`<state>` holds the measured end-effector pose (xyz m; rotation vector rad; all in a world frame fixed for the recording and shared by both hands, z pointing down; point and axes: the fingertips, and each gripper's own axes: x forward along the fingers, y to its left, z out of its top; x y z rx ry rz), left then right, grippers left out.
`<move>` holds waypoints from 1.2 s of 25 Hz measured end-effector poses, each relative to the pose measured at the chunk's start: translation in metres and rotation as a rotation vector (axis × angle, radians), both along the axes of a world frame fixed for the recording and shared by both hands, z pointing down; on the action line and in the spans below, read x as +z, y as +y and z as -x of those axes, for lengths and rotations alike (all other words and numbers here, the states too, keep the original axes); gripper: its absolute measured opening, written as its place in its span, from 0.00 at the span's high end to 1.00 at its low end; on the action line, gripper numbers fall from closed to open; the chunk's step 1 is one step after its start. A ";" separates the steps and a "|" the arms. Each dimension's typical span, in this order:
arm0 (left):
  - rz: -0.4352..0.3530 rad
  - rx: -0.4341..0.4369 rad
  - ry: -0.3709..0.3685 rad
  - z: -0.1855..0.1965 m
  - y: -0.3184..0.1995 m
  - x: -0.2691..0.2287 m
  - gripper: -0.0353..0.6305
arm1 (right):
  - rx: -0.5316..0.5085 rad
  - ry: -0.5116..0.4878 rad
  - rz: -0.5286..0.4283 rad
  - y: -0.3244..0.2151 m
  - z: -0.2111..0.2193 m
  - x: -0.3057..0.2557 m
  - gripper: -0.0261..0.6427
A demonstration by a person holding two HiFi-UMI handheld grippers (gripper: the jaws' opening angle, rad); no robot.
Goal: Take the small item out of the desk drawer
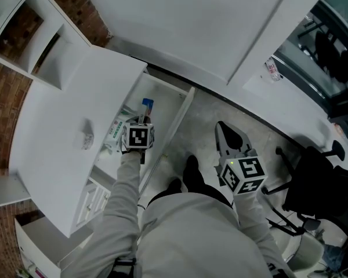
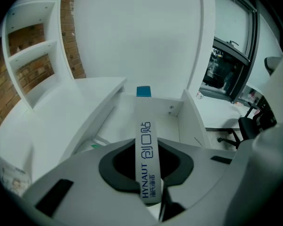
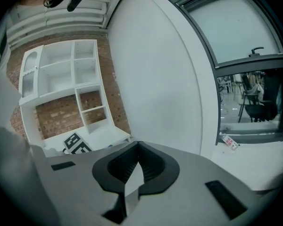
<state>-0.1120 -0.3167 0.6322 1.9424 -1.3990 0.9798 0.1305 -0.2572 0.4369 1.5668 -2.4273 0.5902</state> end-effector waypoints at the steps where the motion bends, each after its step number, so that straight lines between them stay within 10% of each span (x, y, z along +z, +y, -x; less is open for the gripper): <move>1: -0.019 -0.001 0.007 0.000 -0.002 -0.009 0.84 | -0.006 0.000 -0.003 0.000 0.003 -0.001 0.92; 30: -0.544 -0.025 0.237 -0.006 -0.016 -0.225 0.84 | -0.047 0.029 -0.107 -0.007 0.022 -0.037 0.92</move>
